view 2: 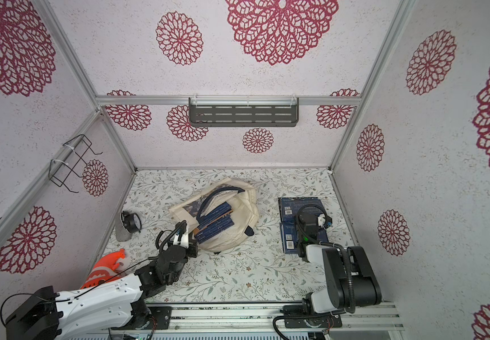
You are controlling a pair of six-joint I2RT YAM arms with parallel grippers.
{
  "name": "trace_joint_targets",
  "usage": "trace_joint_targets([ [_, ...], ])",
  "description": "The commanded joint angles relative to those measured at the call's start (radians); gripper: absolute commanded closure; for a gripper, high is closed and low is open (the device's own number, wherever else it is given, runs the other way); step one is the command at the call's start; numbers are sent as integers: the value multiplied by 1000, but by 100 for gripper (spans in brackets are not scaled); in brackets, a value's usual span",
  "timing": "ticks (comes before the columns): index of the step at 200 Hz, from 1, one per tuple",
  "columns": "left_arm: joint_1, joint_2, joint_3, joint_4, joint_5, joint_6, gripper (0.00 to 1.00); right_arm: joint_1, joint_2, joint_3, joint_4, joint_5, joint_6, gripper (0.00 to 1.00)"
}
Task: Take out the books from the canvas bag
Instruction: Place the book on the book.
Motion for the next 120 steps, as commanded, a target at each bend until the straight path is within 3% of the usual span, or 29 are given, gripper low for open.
trace_joint_targets([
  [1, -8, 4, 32, 33, -17, 7, 100, -20, -10, 21, 2, -23, 23, 97],
  [27, -8, 3, 33, 33, -13, 7, 100, -25, 0, 26, -35, -30, 16, 93],
  [78, -8, 9, 35, 31, -6, 7, 100, -45, -7, 12, -37, -112, 27, 59],
  [120, -8, 5, 36, 26, -5, 7, 100, -48, -80, 7, -126, -115, 0, 47],
])
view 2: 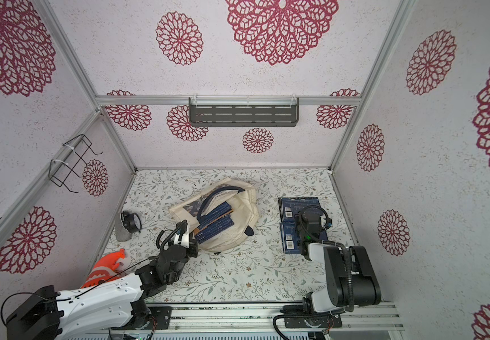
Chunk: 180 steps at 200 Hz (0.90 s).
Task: Take out the books from the canvas bag
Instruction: Place the book on the book.
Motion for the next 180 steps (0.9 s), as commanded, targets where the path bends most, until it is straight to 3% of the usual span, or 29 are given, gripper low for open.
trace_joint_targets([
  [1, -8, -3, 30, 27, -9, 7, 100, -6, -64, 6, -34, -3, -25, 47],
  [112, -8, 11, 36, 24, 0, 7, 100, -21, 25, 74, -35, -39, -76, 45],
  [180, -10, 22, 43, 20, 9, 8, 100, -25, -28, 52, -93, -46, -67, 38],
])
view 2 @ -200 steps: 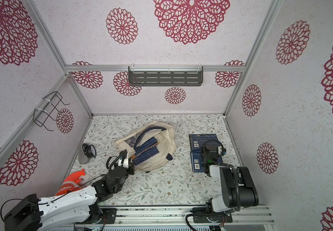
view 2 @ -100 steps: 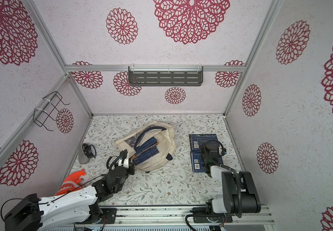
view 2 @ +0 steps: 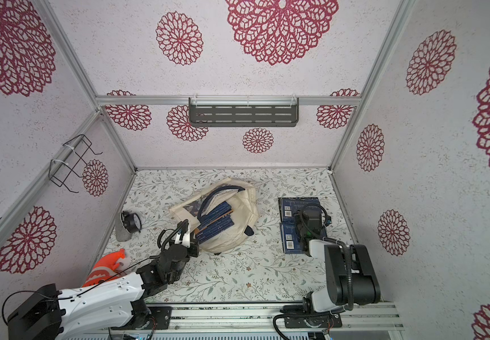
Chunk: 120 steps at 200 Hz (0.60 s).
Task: Take out the books from the canvas bag
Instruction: Place the book on the book.
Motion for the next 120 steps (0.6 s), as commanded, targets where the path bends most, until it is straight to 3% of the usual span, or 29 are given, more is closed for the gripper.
trace_joint_targets([
  [1, -9, 3, 33, 20, 1, 8, 100, -8, -55, -2, -9, 1, -15, 38],
  [75, -9, 3, 35, 19, 4, 8, 100, -8, -144, -20, -93, -1, -65, 28],
  [120, -8, -2, 34, 19, 7, 6, 100, -4, -240, -19, -141, -10, -109, 27],
])
